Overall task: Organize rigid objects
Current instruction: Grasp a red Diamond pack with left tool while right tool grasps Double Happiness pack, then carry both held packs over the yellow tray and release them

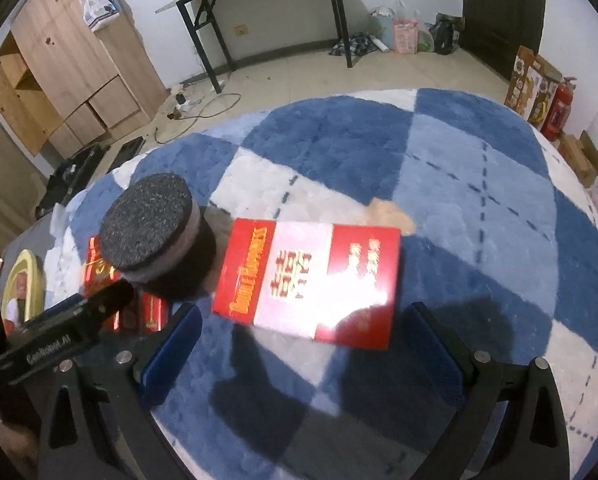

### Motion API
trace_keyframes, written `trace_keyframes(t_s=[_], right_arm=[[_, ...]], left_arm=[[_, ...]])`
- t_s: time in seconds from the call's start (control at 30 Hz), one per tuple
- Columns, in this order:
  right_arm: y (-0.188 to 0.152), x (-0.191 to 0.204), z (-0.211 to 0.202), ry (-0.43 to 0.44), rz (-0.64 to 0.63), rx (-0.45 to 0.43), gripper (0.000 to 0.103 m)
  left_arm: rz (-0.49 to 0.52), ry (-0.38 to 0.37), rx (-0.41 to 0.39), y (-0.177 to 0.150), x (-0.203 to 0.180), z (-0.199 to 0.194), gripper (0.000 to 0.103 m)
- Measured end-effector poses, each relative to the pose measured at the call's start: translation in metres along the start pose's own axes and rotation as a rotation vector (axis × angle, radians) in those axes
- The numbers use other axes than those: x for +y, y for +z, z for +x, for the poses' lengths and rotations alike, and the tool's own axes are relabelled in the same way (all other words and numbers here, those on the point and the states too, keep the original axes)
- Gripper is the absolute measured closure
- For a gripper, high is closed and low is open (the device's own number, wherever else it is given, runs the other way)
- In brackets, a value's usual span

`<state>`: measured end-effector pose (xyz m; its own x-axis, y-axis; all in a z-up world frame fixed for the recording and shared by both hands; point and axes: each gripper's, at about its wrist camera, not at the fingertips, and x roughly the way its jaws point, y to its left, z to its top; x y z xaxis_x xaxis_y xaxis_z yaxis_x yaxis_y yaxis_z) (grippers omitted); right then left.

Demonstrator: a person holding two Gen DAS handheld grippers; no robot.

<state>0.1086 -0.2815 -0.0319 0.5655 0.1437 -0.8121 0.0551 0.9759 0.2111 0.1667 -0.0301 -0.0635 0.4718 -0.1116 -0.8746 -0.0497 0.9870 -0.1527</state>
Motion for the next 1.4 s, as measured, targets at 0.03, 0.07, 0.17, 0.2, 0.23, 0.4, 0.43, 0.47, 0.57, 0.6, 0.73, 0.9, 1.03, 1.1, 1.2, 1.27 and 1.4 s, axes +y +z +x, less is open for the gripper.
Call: trace_keyframes(t_s=[0.03,0.07,0.17,0.2,0.23,0.4,0.43,0.47,0.57,0.6,0.73,0.9,1.03,1.1,1.2,1.27,1.4], right_arm=[[0.0,0.0,0.005,-0.002,0.0,-0.001,0.0],[0.001,0.002,0.011,-0.004,-0.001,0.006,0.0],[0.002,0.007,0.023,-0.047,-0.031,0.008,0.0],[0.003,0.009,0.026,-0.064,-0.038,0.002,0.0],[0.003,0.009,0.027,-0.079,-0.043,-0.001,0.0],[-0.002,0.017,0.033,-0.147,-0.129,-0.027,0.007],[-0.004,0.017,0.033,-0.149,-0.141,-0.031,0.009],[-0.005,0.016,0.03,-0.141,-0.155,-0.036,0.01],[-0.007,0.013,0.028,-0.12,-0.175,-0.044,0.011],[-0.009,0.013,0.026,-0.117,-0.181,-0.05,0.011],[-0.016,0.008,0.014,-0.09,-0.185,-0.067,0.011],[-0.017,-0.004,-0.018,-0.058,-0.15,-0.107,0.011],[-0.019,-0.005,-0.047,-0.038,-0.165,-0.144,0.011],[-0.022,0.0,-0.068,-0.025,-0.193,-0.171,0.011],[-0.026,0.01,-0.095,0.016,-0.223,-0.203,0.011],[-0.029,0.014,-0.107,0.048,-0.229,-0.218,0.011],[-0.045,0.022,-0.117,0.072,-0.27,-0.217,0.011]], left_arm=[[0.003,0.002,-0.005,0.0,0.0,0.0,0.0],[0.004,0.002,-0.01,-0.001,-0.001,0.0,0.0],[0.005,0.009,-0.016,-0.002,-0.001,0.0,0.0],[0.004,0.013,-0.019,-0.002,-0.002,0.001,0.0],[0.001,0.019,-0.021,-0.003,-0.002,0.0,0.001],[0.009,0.033,-0.043,-0.006,-0.003,-0.008,0.025],[0.02,0.041,-0.043,-0.006,-0.002,-0.009,0.037],[0.032,0.046,-0.041,-0.007,-0.001,-0.01,0.045],[0.047,0.022,-0.028,-0.009,0.008,-0.015,0.045],[0.047,0.02,-0.028,-0.01,0.011,-0.018,0.045],[0.022,0.015,-0.039,-0.015,0.021,-0.032,0.045],[0.029,0.013,-0.087,-0.014,0.03,-0.071,0.045],[0.028,-0.011,-0.14,-0.017,0.045,-0.116,0.045],[0.052,-0.012,-0.155,-0.021,0.051,-0.141,0.045],[0.094,-0.009,-0.203,-0.027,0.056,-0.178,0.045],[0.119,-0.003,-0.228,-0.033,0.06,-0.196,0.045],[0.13,-0.027,-0.248,-0.049,0.071,-0.224,0.045]])
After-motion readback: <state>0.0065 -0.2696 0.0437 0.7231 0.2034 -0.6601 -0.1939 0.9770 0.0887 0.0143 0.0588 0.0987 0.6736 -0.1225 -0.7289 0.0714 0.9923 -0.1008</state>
